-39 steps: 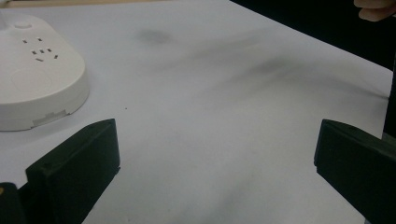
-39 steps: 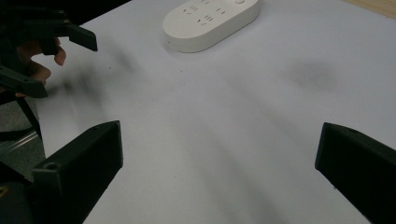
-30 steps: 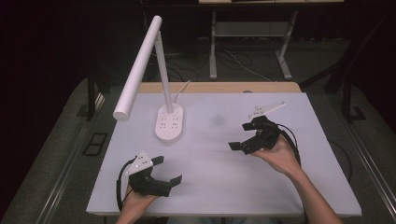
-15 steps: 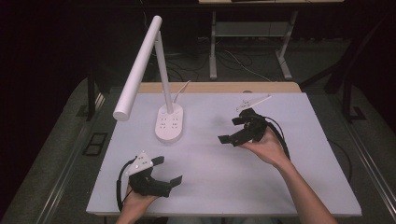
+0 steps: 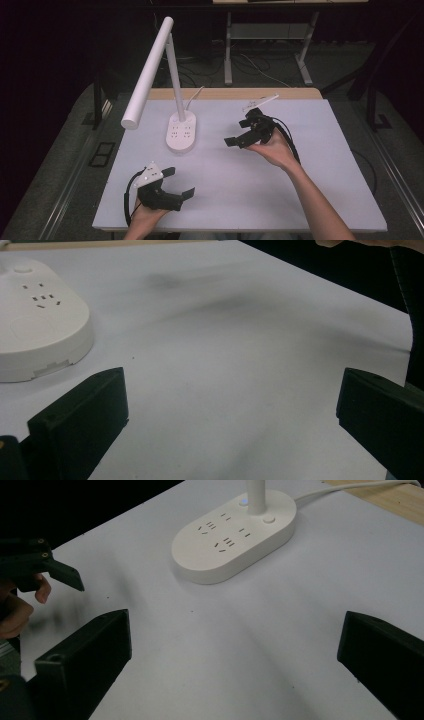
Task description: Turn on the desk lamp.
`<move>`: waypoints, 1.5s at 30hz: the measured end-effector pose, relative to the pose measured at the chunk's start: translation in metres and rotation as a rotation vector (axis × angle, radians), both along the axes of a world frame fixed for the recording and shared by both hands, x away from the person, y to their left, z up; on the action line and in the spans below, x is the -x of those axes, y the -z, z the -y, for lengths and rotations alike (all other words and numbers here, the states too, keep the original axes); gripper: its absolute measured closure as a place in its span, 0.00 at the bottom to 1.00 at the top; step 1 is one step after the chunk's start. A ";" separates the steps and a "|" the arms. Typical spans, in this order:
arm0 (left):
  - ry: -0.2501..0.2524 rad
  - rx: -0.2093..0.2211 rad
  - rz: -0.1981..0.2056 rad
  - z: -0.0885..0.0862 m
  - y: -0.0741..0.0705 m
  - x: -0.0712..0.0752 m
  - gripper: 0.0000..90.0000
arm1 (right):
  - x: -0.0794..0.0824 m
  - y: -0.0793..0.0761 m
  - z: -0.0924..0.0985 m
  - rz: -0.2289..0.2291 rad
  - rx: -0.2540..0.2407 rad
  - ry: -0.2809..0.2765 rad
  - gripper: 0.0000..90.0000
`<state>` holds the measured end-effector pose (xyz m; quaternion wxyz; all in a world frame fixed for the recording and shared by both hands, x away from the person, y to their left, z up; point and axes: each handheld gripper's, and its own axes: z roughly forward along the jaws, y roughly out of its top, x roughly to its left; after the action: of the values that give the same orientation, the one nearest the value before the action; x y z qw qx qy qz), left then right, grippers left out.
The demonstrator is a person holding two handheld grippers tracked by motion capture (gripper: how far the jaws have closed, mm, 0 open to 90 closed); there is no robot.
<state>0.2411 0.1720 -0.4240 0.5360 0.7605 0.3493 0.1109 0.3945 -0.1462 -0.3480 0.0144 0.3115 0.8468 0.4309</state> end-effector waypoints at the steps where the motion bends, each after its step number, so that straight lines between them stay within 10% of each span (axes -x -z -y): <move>1: 0.001 0.001 0.000 0.000 0.000 0.000 0.00 | -0.001 0.000 -0.001 0.004 0.005 0.000 0.01; 45: 0.006 0.003 -0.001 0.001 0.001 -0.001 0.00 | -0.078 0.017 -0.091 -0.011 0.038 -0.015 0.01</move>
<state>0.2419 0.1709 -0.4246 0.5373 0.7609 0.3472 0.1085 0.4728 -0.0548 -0.3648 0.0123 0.3071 0.8572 0.4133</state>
